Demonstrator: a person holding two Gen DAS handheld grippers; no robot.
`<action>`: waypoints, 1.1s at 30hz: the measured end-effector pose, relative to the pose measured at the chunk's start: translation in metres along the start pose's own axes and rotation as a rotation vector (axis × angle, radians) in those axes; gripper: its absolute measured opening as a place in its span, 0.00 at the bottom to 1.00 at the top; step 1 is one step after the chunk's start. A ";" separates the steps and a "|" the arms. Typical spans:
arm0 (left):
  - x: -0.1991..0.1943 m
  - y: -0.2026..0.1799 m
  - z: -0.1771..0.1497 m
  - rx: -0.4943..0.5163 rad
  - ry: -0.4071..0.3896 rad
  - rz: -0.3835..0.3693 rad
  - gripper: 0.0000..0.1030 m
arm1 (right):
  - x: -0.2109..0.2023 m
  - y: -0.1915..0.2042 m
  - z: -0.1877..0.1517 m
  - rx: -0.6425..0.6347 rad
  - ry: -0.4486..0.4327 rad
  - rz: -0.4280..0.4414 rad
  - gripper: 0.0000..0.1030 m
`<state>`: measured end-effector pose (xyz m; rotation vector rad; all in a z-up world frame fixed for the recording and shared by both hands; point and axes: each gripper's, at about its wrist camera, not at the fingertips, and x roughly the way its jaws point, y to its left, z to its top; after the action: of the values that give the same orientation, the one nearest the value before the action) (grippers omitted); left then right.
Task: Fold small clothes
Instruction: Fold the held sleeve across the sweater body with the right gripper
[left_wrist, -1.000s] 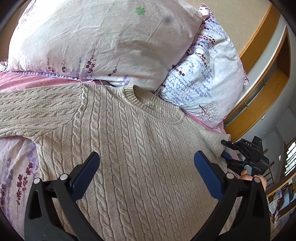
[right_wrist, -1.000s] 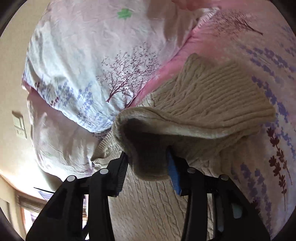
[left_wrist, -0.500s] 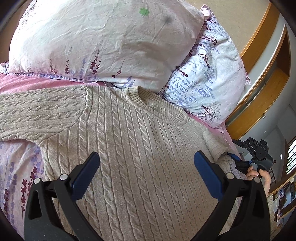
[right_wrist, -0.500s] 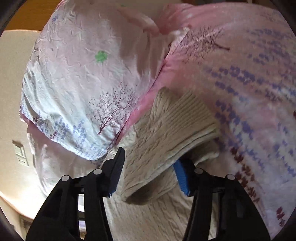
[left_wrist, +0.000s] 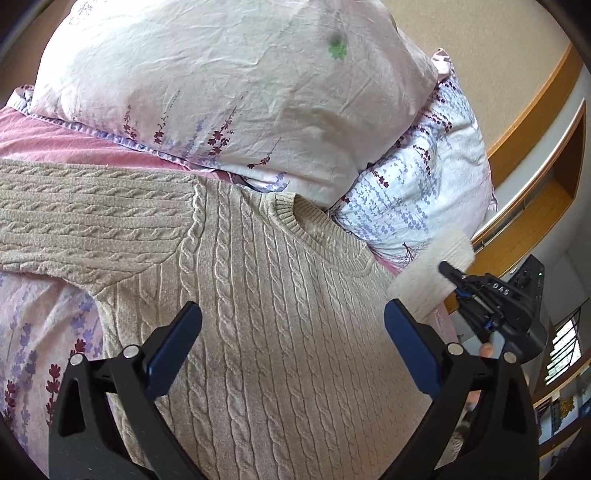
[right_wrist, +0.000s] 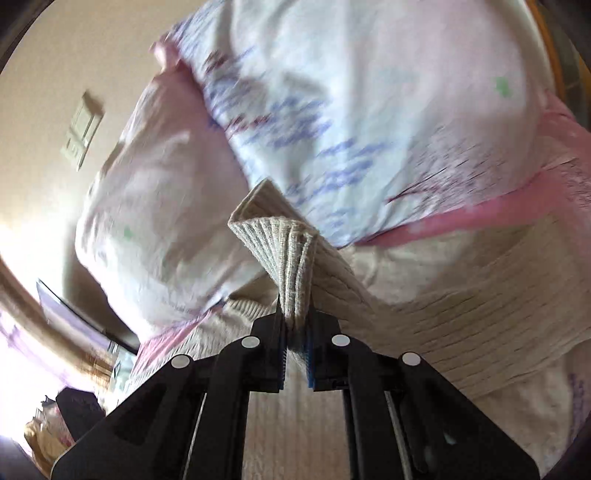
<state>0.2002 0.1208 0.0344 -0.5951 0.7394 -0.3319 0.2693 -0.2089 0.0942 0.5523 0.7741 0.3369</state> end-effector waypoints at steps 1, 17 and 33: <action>0.000 0.002 0.001 -0.015 0.003 -0.012 0.91 | 0.018 0.010 -0.009 -0.018 0.050 0.010 0.08; 0.085 -0.020 -0.003 -0.166 0.254 -0.072 0.65 | -0.058 -0.084 -0.033 0.348 0.046 -0.054 0.53; 0.122 -0.023 0.014 -0.125 0.264 -0.017 0.07 | -0.091 -0.205 -0.033 0.676 -0.117 -0.103 0.09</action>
<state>0.2932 0.0493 -0.0078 -0.6836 1.0151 -0.3860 0.2018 -0.4066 0.0068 1.1501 0.7942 -0.0662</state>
